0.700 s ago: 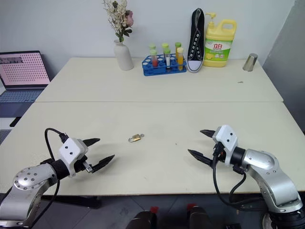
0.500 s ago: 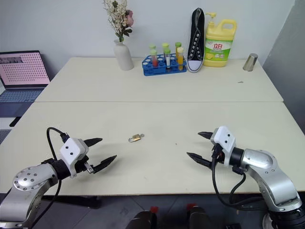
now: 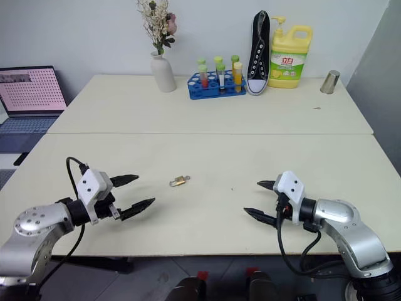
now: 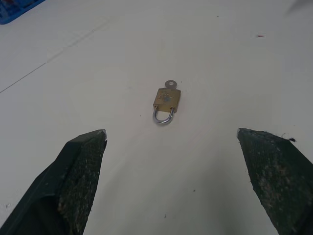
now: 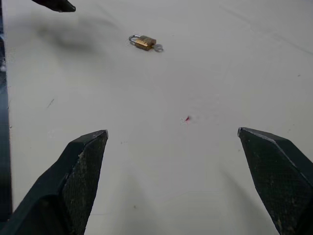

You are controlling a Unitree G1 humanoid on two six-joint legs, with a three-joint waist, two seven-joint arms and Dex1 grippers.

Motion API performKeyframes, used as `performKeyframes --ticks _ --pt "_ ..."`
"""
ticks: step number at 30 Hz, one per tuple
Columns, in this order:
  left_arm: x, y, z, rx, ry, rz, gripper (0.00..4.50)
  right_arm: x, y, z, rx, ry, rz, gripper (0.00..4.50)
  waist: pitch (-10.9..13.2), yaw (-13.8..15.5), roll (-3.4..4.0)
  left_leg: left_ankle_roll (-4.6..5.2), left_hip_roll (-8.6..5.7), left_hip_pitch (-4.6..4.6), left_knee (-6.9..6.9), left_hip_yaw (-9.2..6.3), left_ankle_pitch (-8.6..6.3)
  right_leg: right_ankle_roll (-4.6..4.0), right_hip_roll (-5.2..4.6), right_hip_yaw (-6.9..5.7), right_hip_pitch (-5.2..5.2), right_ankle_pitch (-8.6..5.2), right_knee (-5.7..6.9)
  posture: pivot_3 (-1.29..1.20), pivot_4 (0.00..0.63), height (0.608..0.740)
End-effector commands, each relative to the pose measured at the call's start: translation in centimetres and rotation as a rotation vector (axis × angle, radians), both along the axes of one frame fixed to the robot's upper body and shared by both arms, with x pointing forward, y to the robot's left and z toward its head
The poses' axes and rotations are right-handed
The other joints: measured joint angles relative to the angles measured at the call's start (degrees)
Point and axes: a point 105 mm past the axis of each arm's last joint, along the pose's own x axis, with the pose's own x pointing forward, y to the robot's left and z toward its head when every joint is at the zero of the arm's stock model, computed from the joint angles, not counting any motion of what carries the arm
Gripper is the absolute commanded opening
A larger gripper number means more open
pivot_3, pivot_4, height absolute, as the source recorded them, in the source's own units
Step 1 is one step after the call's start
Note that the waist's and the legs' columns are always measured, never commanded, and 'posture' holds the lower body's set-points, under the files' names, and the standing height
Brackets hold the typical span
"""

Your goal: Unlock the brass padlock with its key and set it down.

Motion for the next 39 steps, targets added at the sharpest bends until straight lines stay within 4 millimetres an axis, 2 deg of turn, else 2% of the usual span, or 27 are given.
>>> performKeyframes --ticks 1,4,7,11,15,17,23,34,35,39 --pt "0.8 -0.4 0.2 0.025 -0.001 -0.061 4.50 -0.4 1.0 1.9 0.017 -0.031 0.037 4.46 0.00 -0.01 0.00 0.00 -0.01 0.01 0.00 0.01 0.00 0.00 0.00 0.01 0.01 0.00 0.00 0.00 0.150 0.740" --pt "2.6 -0.9 -0.3 0.050 -0.005 -0.070 4.50 -0.3 1.8 2.4 0.020 -0.025 0.034 4.46 0.00 0.00 -0.01 0.00 -0.02 -0.02 0.00 0.00 0.00 0.00 -0.01 0.01 -0.02 0.00 -0.01 0.00 0.150 0.740" --pt "4.0 -2.7 -1.5 0.064 0.029 -0.138 4.50 -0.3 2.6 2.9 0.027 -0.023 0.035 4.46 -0.01 0.01 -0.01 -0.01 -0.04 -0.08 0.04 -0.05 0.00 0.00 -0.01 -0.04 -0.04 0.01 0.02 0.00 0.150 0.740" --pt "6.1 -3.2 -1.8 0.057 0.032 -0.121 4.50 -0.8 3.0 2.9 0.016 -0.016 0.043 4.46 -0.01 0.00 -0.05 -0.01 -0.05 -0.16 0.07 -0.07 0.00 0.00 -0.01 -0.05 -0.08 0.01 0.01 0.00 0.150 0.740" --pt "6.9 -4.7 -3.4 0.090 0.077 -0.176 4.50 -1.0 3.1 2.9 0.011 -0.016 0.033 4.46 -0.01 -0.06 -0.06 -0.01 -0.06 -0.19 0.09 -0.09 0.01 0.00 -0.01 -0.06 -0.11 0.01 0.04 0.00 0.150 0.740" --pt "7.6 -4.8 -3.7 0.097 0.085 -0.161 4.50 -1.0 3.1 3.0 0.010 -0.019 0.026 4.46 -0.01 -0.12 -0.06 -0.01 -0.06 -0.18 0.09 -0.09 0.01 0.01 -0.01 -0.06 -0.11 0.01 0.05 0.00 0.150 0.740" --pt "7.4 -4.0 -5.4 0.170 0.158 -0.188 4.50 -1.1 3.1 3.6 0.022 -0.023 0.007 4.46 -0.03 -0.16 -0.08 -0.01 -0.06 -0.15 0.10 -0.10 0.01 0.01 -0.01 -0.07 -0.09 0.01 0.09 0.00 0.150 0.740" --pt "7.1 -3.2 -6.6 0.189 0.274 -0.161 1.16 -0.9 3.3 4.0 0.047 -0.022 -0.006 4.50 -0.09 -0.25 -0.08 0.01 -0.03 0.14 0.09 -0.06 0.01 0.02 0.02 -0.03 0.08 0.00 0.21 0.00 0.150 0.740" --pt "7.0 -3.0 -6.8 0.197 0.290 -0.153 0.96 -0.9 3.3 4.0 0.049 -0.023 -0.006 4.50 -0.10 -0.28 -0.08 0.01 -0.02 0.14 0.09 -0.06 0.01 0.02 0.03 -0.02 0.08 0.00 0.22 0.00 0.150 0.740" --pt "5.9 -3.0 -7.1 0.201 0.325 -0.187 0.96 -0.9 3.3 4.1 0.051 -0.026 -0.005 4.50 -0.11 -0.69 -0.08 0.01 -0.01 0.19 0.09 -0.04 0.01 0.02 0.04 0.00 0.08 0.00 0.27 0.00 0.150 0.740"
